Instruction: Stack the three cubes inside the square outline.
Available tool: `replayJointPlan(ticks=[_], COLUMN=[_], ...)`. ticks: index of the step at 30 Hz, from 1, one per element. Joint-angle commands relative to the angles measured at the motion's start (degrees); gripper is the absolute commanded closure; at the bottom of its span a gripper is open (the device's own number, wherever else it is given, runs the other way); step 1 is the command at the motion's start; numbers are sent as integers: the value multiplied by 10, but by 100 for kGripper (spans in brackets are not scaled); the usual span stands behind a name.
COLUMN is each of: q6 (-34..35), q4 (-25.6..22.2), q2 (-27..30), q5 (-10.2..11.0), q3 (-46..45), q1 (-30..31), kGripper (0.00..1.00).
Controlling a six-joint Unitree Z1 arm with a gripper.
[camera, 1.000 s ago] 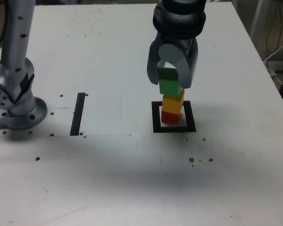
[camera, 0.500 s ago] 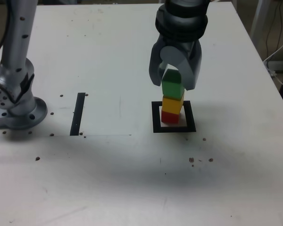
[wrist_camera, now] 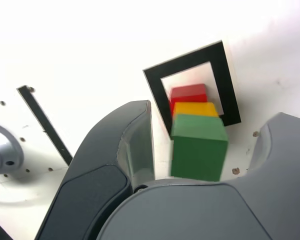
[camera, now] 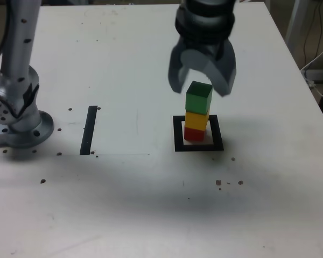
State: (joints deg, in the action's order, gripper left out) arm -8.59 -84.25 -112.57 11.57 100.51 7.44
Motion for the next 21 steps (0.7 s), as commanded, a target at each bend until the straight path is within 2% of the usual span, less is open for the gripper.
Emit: replayJointPlan(ticks=[1, 4, 6, 14, 21], q6=[13, 31, 42, 113, 148], q4=[-13, -22, -23, 14, 65], q2=[35, 71, 94, 186, 245], q5=[14, 24, 23, -2, -36], q3=[-14, -45, -75, -260, -380], q1=[-3, -7, -10, -14, -14], kGripper=[1, 0, 0, 0, 0])
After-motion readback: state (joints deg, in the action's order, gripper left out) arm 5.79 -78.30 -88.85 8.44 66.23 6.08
